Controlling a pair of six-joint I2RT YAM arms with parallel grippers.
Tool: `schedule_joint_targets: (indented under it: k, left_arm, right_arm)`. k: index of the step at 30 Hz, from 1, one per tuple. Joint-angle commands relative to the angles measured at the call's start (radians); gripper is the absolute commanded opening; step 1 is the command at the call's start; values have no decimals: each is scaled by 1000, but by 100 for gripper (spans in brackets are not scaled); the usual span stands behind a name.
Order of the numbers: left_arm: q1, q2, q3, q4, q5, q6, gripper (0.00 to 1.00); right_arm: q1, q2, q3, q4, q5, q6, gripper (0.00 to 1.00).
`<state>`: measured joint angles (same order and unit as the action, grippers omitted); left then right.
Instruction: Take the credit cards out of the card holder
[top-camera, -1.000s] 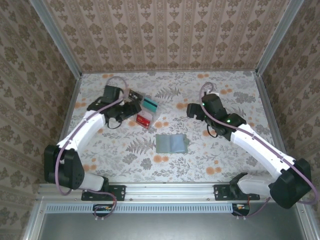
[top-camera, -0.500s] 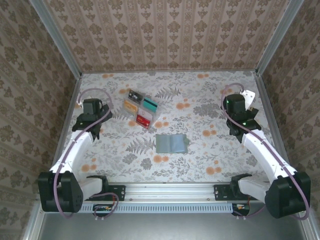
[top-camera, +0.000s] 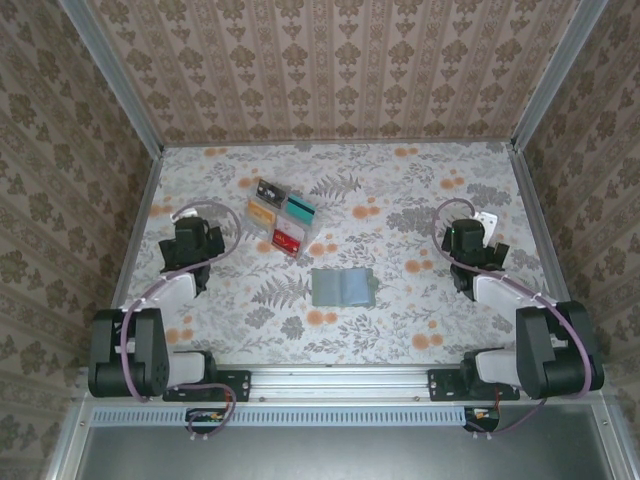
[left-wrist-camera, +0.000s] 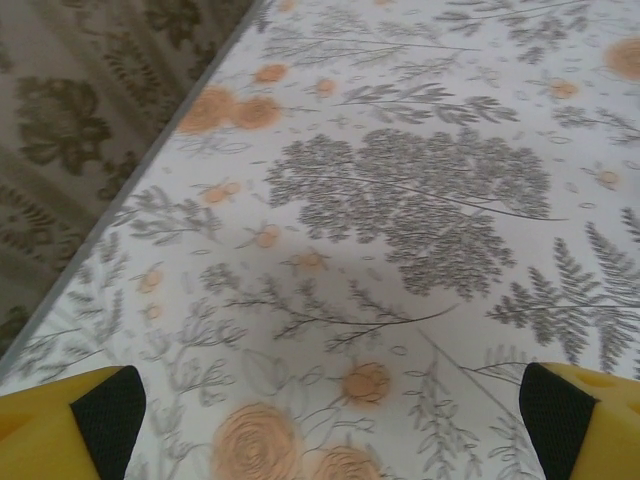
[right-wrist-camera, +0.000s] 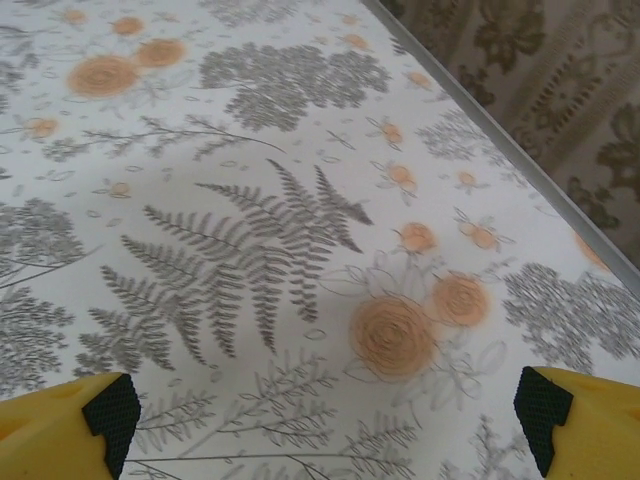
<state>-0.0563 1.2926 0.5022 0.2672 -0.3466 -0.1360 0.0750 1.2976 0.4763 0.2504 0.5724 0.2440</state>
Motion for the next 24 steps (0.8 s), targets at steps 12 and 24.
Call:
schedule_joint_targets:
  k: [12, 24]
  left_arm:
    - [-32, 129, -131, 557, 182, 220, 100]
    - [-21, 255, -175, 764, 185, 220, 100]
  right_arm:
    - [11, 68, -114, 554, -298, -214, 100]
    - [-8, 230, -86, 640, -334, -209, 100]
